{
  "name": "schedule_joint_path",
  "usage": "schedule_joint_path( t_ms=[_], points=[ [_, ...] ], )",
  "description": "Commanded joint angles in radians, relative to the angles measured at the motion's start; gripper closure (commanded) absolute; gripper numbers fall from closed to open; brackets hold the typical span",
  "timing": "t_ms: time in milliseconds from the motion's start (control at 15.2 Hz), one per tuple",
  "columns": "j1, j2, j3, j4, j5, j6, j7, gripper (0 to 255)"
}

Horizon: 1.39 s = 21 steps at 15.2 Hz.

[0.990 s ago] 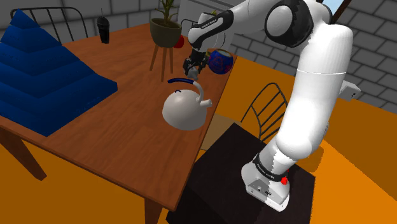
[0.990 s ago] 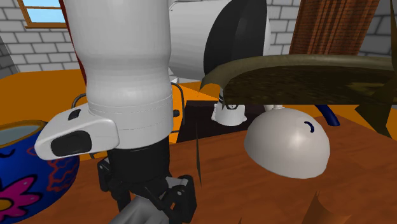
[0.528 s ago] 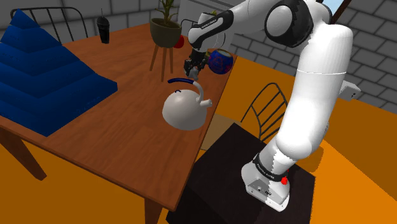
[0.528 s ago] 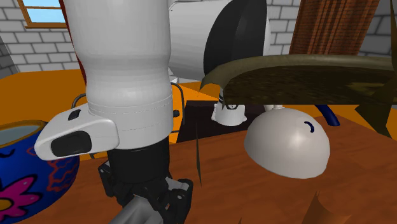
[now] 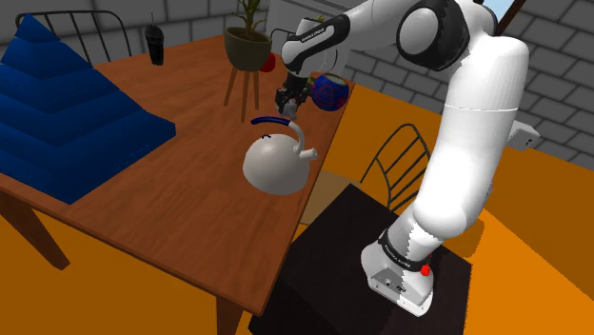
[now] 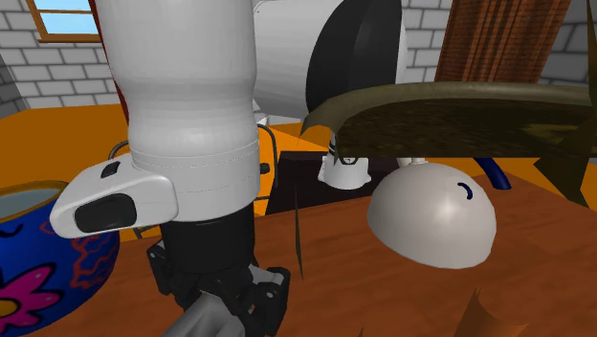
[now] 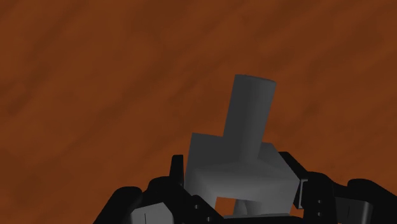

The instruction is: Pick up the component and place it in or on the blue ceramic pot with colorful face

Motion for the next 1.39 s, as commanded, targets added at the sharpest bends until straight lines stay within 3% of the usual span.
schedule_joint_path(
  t_ms=[0, 1320],
  points=[
    [0.001, -0.011, -0.001, 0.006, -0.003, -0.016, 0.002, 255],
    [0.008, -0.118, -0.013, 0.132, -0.031, -0.247, 0.019, 255]
  ],
)
